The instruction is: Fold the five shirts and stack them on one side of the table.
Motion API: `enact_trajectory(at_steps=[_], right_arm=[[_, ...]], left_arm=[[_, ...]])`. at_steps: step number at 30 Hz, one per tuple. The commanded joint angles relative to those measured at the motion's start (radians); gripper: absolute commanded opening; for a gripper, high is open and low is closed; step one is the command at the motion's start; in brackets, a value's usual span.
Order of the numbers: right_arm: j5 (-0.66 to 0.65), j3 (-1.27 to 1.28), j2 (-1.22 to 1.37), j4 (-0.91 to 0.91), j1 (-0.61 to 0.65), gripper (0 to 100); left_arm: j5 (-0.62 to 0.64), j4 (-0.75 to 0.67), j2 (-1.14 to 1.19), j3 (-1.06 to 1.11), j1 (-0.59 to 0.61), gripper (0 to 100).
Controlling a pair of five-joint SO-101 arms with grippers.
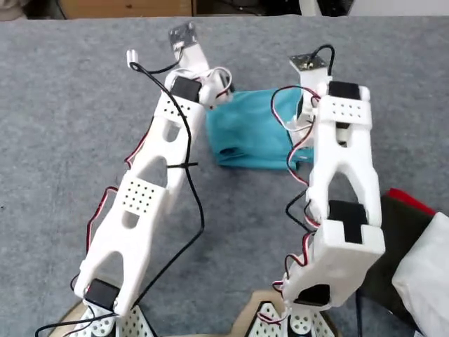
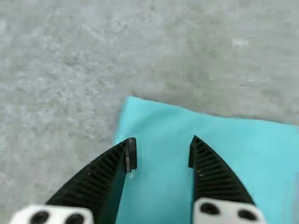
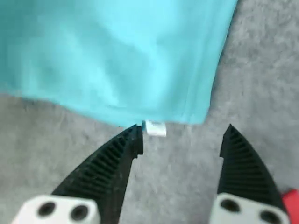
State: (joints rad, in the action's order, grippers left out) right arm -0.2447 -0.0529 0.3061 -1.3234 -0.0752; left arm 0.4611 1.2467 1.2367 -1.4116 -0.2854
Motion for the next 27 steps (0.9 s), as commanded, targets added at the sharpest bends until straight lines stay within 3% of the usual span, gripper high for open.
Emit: enact_trajectory(at_steps=[1,8,11,16,21,27], right_arm=[[0.031,-0.019,0.073,0.061,0.013,27.4],[0.058,-0.193,0.34,-0.044,0.019,26.4],[0.051,-0.275,0.409,-0.114,0.033,17.7],[0.043,-0.354,0.469,-0.178,0.073,0.5],[0.051,-0.366,0.479,-0.19,0.087,0.5],[0.049,-0.367,0.452,-0.204,0.084,0.5]], left_arm=[[0.0,-0.064,-0.012,0.041,0.015,20],[-0.006,-0.126,0.035,0.043,0.002,11],[-0.006,-0.176,0.041,0.051,0.009,2],[0.003,-0.184,0.042,0.052,0.009,2],[0.095,-0.161,0.042,0.051,0.009,2],[0.215,-0.017,0.031,0.04,-0.002,2]])
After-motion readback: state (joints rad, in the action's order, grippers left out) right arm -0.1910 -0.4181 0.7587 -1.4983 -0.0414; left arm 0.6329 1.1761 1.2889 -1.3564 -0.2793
